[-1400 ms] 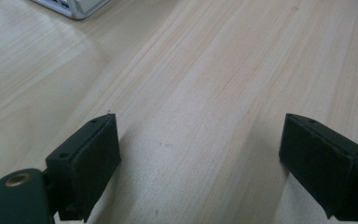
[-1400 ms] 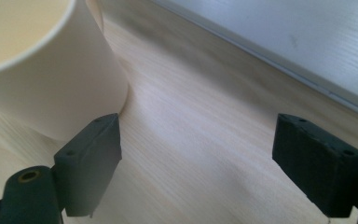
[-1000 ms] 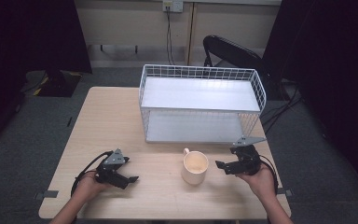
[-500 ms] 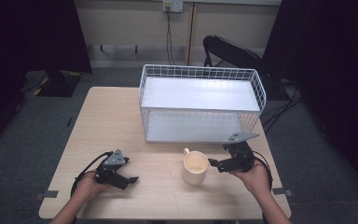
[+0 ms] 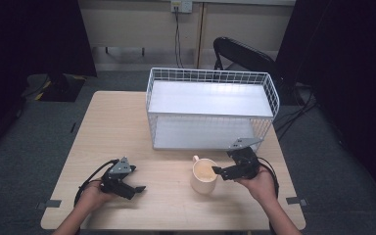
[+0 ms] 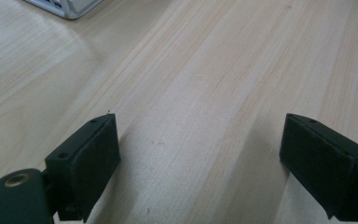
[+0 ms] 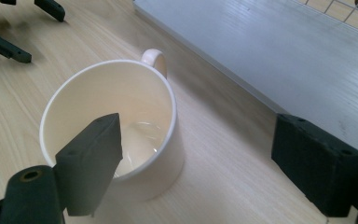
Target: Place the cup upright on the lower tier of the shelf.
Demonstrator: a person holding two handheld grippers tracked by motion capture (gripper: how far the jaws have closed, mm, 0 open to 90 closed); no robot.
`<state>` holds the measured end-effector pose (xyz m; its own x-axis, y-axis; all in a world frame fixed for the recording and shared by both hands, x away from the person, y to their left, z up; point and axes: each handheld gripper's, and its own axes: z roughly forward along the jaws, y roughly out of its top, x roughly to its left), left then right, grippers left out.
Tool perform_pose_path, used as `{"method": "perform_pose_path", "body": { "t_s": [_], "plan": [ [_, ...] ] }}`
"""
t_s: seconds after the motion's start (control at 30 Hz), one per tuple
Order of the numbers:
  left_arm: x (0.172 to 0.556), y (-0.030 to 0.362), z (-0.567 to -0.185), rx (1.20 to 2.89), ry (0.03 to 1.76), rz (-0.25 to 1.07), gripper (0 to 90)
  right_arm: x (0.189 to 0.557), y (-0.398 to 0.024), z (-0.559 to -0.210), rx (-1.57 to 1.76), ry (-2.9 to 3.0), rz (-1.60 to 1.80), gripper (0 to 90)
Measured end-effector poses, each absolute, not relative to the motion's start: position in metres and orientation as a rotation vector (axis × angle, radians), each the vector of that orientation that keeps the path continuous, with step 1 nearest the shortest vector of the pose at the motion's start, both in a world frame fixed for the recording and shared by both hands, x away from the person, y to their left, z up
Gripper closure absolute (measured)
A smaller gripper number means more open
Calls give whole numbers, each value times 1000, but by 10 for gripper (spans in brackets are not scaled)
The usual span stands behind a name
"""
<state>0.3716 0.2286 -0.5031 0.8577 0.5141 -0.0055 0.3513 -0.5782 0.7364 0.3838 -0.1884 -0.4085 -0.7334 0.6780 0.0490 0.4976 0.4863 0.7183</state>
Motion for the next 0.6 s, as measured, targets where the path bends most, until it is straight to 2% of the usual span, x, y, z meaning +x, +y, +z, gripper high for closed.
{"method": "perform_pose_path", "body": {
  "t_s": [0.6],
  "plan": [
    [370, 228, -503, 2244, 611, 262, 115, 393, -176, -425, 1066, 2489, 1117, 184]
  ]
}}
